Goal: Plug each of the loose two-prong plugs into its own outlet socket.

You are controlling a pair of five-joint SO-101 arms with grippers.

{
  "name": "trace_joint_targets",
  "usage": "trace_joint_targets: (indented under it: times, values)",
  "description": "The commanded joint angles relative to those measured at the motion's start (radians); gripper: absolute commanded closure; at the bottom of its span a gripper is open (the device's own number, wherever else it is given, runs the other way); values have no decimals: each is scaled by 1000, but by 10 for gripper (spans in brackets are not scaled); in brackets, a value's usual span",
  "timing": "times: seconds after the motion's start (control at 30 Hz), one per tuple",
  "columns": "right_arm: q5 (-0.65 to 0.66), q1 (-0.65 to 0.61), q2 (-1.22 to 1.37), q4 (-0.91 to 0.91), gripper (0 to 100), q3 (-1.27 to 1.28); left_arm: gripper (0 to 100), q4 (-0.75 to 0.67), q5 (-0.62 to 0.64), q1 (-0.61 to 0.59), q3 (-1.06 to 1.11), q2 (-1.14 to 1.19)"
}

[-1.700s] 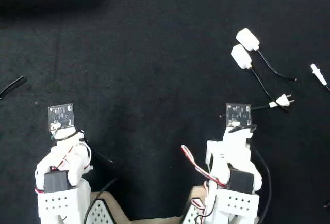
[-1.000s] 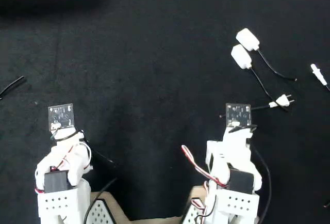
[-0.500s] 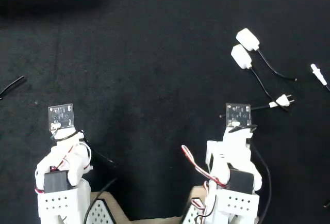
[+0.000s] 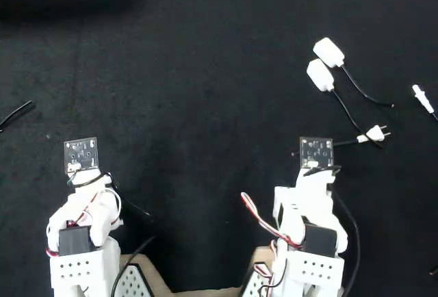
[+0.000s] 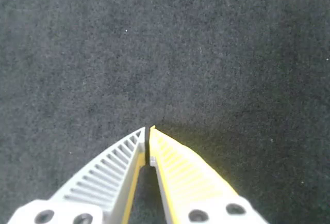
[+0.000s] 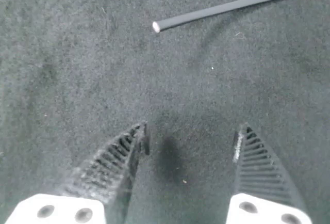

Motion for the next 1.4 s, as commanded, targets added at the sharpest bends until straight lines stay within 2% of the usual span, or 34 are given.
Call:
trace_joint_targets:
  times: [0.0,1.37]
  values:
    - [-8,9,-58,8,725,-1,970,8,-5,4,18,-9]
    - [-9,-11,-59,2,724,-1,970,8,-5,4,18,-9]
